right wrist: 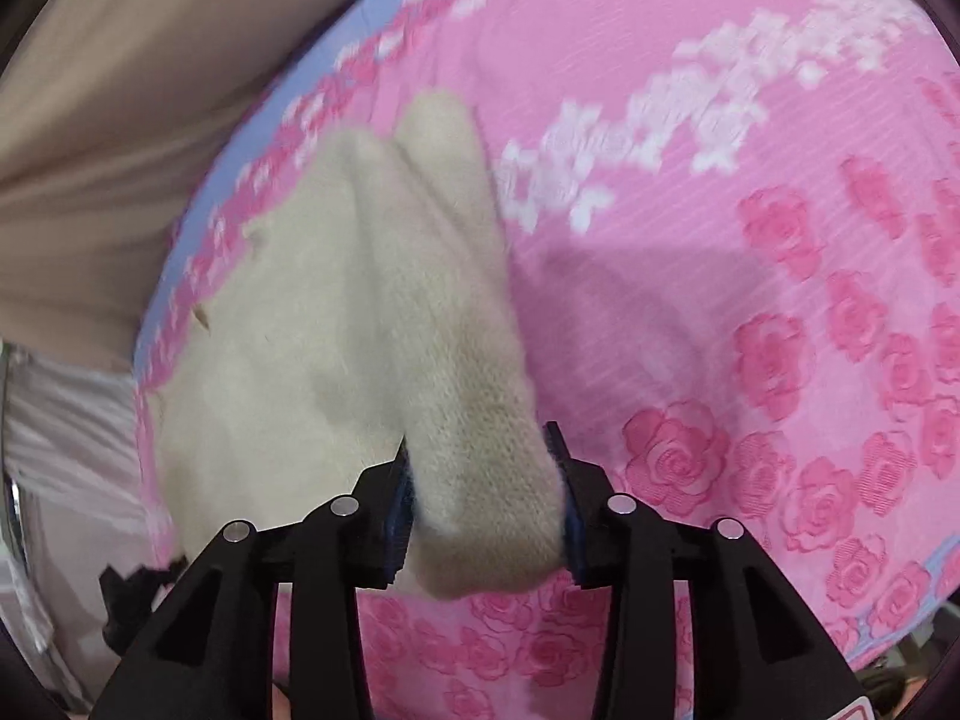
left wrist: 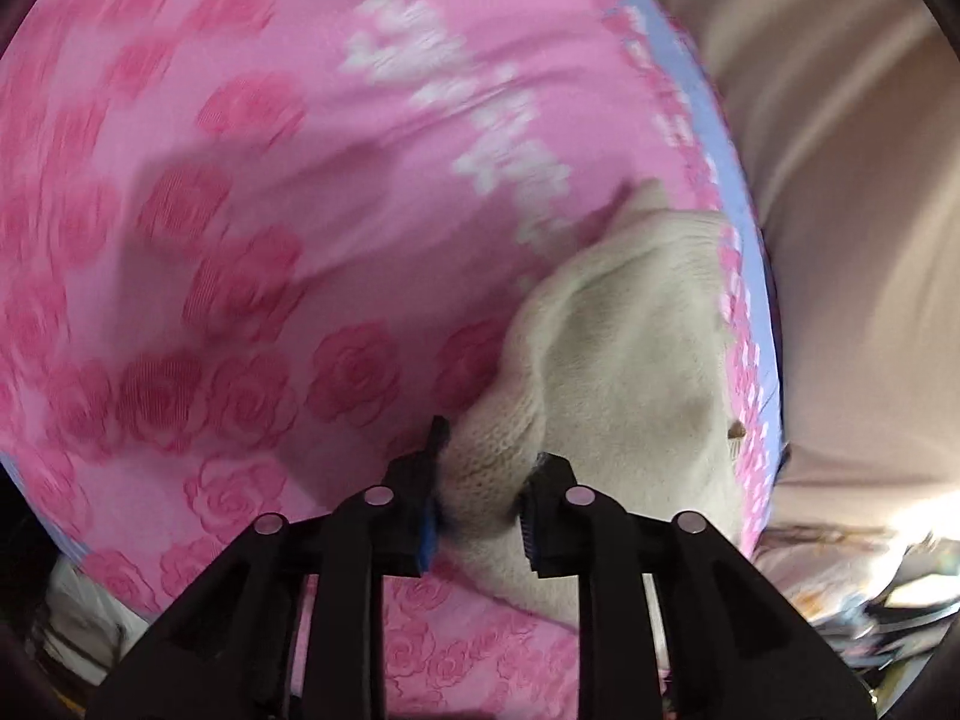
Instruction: Fold small clothes
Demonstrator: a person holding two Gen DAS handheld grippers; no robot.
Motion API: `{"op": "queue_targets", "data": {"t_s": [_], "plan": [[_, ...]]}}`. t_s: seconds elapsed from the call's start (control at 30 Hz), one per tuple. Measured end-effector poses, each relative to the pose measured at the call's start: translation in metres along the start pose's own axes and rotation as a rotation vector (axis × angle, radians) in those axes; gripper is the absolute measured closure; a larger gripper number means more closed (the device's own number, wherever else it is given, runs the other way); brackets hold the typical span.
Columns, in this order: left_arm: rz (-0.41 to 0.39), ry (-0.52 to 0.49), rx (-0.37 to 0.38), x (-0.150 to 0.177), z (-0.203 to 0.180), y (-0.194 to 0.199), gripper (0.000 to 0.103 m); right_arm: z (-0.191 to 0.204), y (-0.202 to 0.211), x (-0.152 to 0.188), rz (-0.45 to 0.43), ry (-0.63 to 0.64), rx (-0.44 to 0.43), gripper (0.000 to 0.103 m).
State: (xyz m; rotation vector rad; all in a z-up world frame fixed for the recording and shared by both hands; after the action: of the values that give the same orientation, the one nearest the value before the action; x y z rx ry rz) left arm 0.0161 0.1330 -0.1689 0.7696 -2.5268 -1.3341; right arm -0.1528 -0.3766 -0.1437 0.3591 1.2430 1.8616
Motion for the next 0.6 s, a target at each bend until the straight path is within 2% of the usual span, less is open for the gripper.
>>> {"op": "queue_targets", "data": {"t_s": [0.03,0.07,0.1,0.13,0.17,0.2,0.23,0.27,0.3,0.4,0.43,0.47,0.5,0.53,0.57,0.6], "plan": [[-0.015,-0.036,-0.012,-0.003,-0.005,0.005,0.073,0.004,0.014,-0.009,-0.062,0.024,0.036,0.058],[-0.050,-0.074,-0.052,-0.009,-0.010,0.016,0.064,0.013,0.028,-0.019,-0.131,0.058,0.056,0.057],[-0.082,-0.086,-0.067,-0.017,-0.012,0.023,0.060,0.021,0.036,-0.027,-0.167,0.086,0.054,0.056],[-0.118,-0.094,-0.061,-0.024,-0.014,0.035,0.060,0.032,0.040,-0.038,-0.181,0.109,0.035,0.049],[-0.154,-0.094,-0.056,-0.031,-0.017,0.047,0.059,0.043,0.039,-0.046,-0.175,0.130,0.011,0.044],[-0.196,-0.088,-0.045,-0.041,-0.023,0.058,0.050,0.056,0.031,-0.056,-0.149,0.160,-0.010,0.033],[-0.220,-0.089,-0.035,-0.049,-0.029,0.063,0.043,0.067,0.018,-0.064,-0.121,0.195,-0.020,0.032],[-0.234,-0.105,-0.018,-0.061,-0.041,0.062,0.032,0.077,0.008,-0.069,-0.111,0.226,-0.013,0.032],[-0.225,-0.124,-0.009,-0.069,-0.049,0.055,0.026,0.085,-0.008,-0.077,-0.108,0.266,0.010,0.032],[-0.142,-0.237,-0.020,-0.086,-0.077,0.014,0.024,0.096,-0.056,-0.091,-0.050,0.292,0.066,0.032],[-0.112,-0.270,-0.049,-0.088,-0.084,-0.002,0.024,0.094,-0.068,-0.092,-0.028,0.284,0.072,0.039],[-0.066,-0.306,-0.065,-0.088,-0.092,-0.026,0.032,0.094,-0.078,-0.092,-0.009,0.283,0.072,0.053],[-0.027,-0.334,-0.060,-0.085,-0.097,-0.039,0.064,0.094,-0.086,-0.091,0.013,0.285,0.079,0.098],[0.015,-0.367,-0.084,-0.082,-0.102,-0.052,0.086,0.094,-0.084,-0.091,-0.003,0.275,0.073,0.095],[0.037,-0.383,-0.097,-0.080,-0.104,-0.059,0.095,0.097,-0.074,-0.094,-0.045,0.262,0.039,0.096],[0.015,-0.377,-0.068,-0.079,-0.108,-0.056,0.095,0.100,-0.061,-0.098,-0.093,0.251,0.017,0.096]]}}
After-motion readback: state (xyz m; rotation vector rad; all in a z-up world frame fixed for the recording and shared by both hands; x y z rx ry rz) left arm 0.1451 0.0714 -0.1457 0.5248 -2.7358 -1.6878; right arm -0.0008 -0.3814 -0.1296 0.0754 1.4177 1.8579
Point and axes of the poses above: each gripper's, at about its wrist camera, not at the fingertips, and y roughly against the way its jaws point, z to its left, x to its underside, the point moved 5 cm from there along -y, roughly the way its jaws point, and after that the axes turned 1 degree about -y, right-handed, at the moved point
